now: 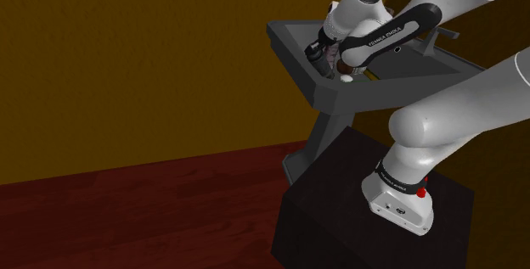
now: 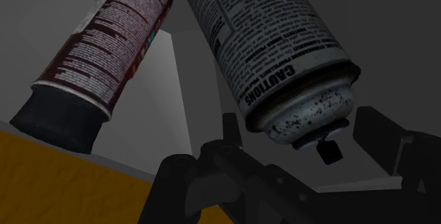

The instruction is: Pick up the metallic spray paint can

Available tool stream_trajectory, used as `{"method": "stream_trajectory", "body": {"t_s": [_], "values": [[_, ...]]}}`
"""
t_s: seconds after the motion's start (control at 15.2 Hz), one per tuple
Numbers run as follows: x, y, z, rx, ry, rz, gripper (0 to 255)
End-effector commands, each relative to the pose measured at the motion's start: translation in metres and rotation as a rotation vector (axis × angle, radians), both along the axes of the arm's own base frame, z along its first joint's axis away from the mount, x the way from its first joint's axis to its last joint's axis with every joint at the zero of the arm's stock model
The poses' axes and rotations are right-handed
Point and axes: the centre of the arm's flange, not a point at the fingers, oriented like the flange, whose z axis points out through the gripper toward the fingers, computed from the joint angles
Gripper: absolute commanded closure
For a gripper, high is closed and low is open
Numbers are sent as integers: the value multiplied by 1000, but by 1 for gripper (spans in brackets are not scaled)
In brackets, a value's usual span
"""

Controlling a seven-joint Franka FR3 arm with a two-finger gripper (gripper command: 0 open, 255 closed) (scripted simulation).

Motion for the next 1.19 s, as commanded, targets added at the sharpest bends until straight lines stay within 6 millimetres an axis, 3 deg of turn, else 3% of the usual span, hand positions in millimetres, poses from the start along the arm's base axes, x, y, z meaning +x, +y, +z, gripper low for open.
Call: {"method": "stream_trajectory", "body": {"t_s": [0.0,0.99,1.12], "values": [[1,-1,-1,1,3,-1,255],[1,-1,78,1,3,-1,255],[1,-1,79,1,3,-1,255]]}}
